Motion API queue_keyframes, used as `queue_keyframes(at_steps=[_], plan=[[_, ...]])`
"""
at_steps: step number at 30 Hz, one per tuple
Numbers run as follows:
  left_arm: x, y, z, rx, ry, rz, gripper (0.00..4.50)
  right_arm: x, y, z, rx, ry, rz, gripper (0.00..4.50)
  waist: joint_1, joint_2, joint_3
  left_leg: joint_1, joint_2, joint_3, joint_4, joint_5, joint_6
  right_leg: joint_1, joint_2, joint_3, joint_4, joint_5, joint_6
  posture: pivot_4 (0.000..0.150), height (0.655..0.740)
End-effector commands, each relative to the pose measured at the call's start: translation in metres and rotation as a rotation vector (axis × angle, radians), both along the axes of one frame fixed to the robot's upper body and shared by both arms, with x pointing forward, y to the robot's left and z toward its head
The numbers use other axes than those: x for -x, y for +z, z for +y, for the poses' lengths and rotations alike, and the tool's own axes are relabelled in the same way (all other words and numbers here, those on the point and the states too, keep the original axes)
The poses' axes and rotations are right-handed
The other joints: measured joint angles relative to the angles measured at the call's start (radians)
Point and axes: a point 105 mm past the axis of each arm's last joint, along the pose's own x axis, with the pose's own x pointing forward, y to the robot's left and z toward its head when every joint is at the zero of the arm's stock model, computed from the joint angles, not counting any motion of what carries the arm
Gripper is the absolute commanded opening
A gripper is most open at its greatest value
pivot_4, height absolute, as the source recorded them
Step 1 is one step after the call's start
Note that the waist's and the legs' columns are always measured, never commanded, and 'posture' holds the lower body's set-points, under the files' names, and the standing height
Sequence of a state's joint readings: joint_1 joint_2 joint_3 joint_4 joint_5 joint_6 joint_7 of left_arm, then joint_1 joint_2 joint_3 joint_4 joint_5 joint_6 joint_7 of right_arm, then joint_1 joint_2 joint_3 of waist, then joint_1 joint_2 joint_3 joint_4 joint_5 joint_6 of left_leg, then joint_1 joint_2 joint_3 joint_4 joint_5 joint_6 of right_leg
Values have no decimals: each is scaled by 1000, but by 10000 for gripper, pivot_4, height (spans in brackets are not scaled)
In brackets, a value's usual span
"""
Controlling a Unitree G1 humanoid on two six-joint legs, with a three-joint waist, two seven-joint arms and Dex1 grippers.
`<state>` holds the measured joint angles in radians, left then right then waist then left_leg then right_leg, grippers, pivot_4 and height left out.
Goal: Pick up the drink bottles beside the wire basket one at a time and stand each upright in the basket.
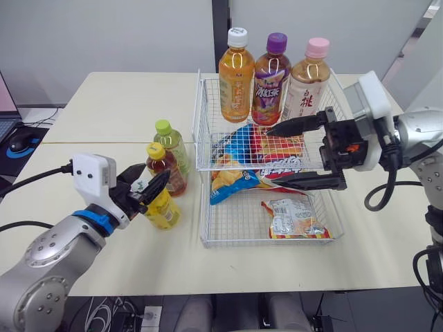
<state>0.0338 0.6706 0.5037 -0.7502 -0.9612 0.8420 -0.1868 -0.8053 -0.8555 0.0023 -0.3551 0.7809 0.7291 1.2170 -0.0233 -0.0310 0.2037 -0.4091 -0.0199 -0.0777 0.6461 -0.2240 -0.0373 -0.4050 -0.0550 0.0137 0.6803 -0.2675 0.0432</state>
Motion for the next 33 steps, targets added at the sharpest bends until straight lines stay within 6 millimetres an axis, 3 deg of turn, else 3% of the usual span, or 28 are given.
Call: queue_keyframes(at_steps=[1, 5, 22, 25, 33], plan=[[9, 19, -3, -37, -40, -62, 44689, 17, 11, -2, -10, 84, -34, 45000, 0, 0, 0, 0, 0, 0, 0, 0, 0, 0, 0, 0, 0, 0, 0, 1500, 7400], [17, 15, -2, -37, -61, -26, 44689, 27, 10, 2, -8, 154, -15, 45000, -1, 0, 0, 0, 0, 0, 0, 0, 0, 0, 0, 1, 0, 0, 0, 1500, 7400], [16, -2, -11, -84, 58, -26, 44689, 26, 6, 5, -2, 164, -13, 45000, 0, 0, 0, 1, 0, 0, -1, 0, 0, 0, 0, 1, 0, 0, 0, 1500, 7400], [20, -4, -13, -75, 62, -25, 39086, 26, 6, 5, -3, 163, -14, 45000, 0, 0, 0, 1, 0, 0, -1, 0, 0, 0, 0, 1, 0, 0, 0, 1500, 7400], [21, -6, -14, -61, 61, -23, 15347, 25, 7, 4, -6, 157, -13, 45000, 1, 0, 0, 1, 0, 1, 0, 0, 0, 0, 0, 1, -1, 0, 0, 1500, 7400]])
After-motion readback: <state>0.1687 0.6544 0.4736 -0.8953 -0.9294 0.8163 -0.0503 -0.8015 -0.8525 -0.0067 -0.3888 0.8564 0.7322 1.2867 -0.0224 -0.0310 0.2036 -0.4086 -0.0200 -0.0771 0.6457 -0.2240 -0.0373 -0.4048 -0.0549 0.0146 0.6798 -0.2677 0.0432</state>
